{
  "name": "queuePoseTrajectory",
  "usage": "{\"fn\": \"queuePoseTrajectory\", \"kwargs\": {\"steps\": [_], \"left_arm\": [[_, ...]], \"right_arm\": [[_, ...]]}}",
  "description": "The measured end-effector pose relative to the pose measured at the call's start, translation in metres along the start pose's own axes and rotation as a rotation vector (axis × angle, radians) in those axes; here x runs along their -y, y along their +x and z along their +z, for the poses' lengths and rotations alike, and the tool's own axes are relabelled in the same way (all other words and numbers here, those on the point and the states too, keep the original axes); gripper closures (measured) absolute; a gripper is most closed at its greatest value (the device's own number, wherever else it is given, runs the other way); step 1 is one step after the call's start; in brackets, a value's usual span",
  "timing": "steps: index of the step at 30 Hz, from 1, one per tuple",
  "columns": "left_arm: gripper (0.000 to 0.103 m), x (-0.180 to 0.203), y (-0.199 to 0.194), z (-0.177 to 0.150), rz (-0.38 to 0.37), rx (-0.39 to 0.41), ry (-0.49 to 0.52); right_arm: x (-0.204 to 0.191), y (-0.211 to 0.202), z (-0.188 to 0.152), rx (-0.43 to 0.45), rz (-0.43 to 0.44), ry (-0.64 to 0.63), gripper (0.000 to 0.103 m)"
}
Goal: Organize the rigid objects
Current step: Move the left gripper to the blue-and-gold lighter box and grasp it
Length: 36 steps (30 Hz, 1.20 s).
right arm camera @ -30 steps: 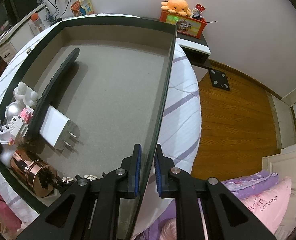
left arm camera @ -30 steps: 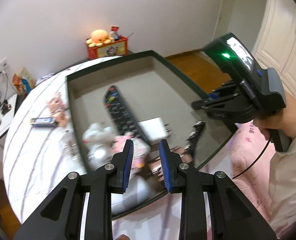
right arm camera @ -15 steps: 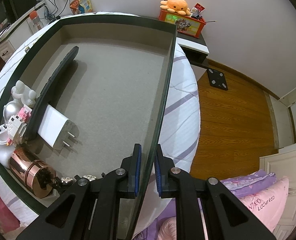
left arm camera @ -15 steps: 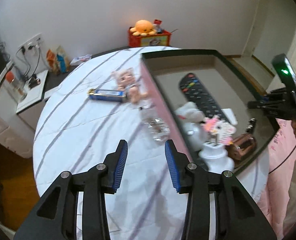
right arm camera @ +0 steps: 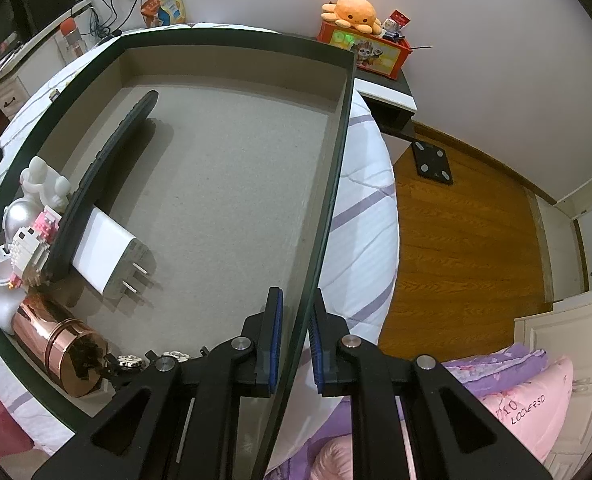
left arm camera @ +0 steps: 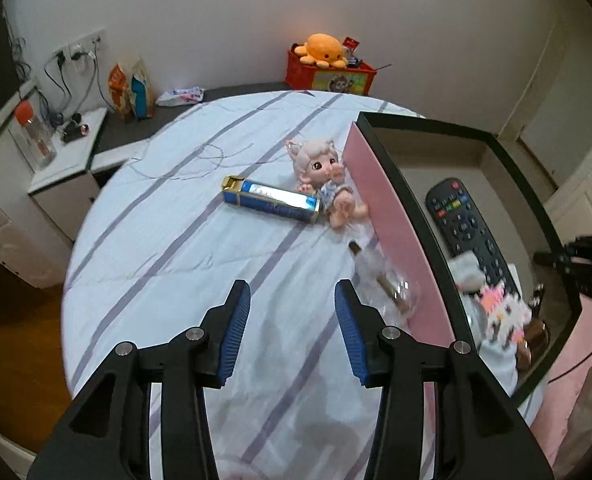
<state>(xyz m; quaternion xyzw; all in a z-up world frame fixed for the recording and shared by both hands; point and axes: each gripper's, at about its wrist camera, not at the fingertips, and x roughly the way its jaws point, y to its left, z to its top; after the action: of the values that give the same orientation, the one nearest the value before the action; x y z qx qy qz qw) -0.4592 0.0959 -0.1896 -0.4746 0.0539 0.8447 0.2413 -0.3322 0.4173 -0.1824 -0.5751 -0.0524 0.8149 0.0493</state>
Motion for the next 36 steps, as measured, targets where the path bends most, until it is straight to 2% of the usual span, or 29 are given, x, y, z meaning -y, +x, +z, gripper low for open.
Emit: {"fn": "queuePoseTrajectory", "kwargs": {"steps": [9,10,12,16,22,27,31,36], "left_arm": [[0.056,-0.016,0.037,0.039,0.009,-0.012,-0.066],[0.055,-0.015,0.04,0.042,0.007,-0.012,-0.069],[0.047,-0.016,0.046,0.048,-0.004,-0.008,-0.08],[0.047,-0.023,0.059,0.061,0.036,-0.015,-0.127],[0.044,-0.033,0.076,0.065,0.05,-0.048,-0.202],[0.036,-0.039,0.083,0.066,0.082,-0.076,-0.234],[0.04,-0.033,0.085,0.061,0.113,-0.097,-0.179],[0.041,-0.029,0.073,0.042,0.104,-0.113,-0.127]], "right_arm": [[0.004,0.003,0.001,0.01,0.002,-0.014,0.089],[0.003,0.002,0.001,0.01,0.0,-0.015,0.089],[0.002,0.003,0.002,0.01,-0.009,-0.023,0.089],[0.004,0.006,0.003,0.012,-0.011,-0.031,0.089],[0.004,0.007,0.006,0.013,-0.012,-0.04,0.089],[0.003,0.008,0.007,0.013,-0.012,-0.044,0.089],[0.004,0.008,0.005,0.015,-0.009,-0.042,0.089],[0.005,0.007,0.007,0.013,-0.012,-0.045,0.089]]}}
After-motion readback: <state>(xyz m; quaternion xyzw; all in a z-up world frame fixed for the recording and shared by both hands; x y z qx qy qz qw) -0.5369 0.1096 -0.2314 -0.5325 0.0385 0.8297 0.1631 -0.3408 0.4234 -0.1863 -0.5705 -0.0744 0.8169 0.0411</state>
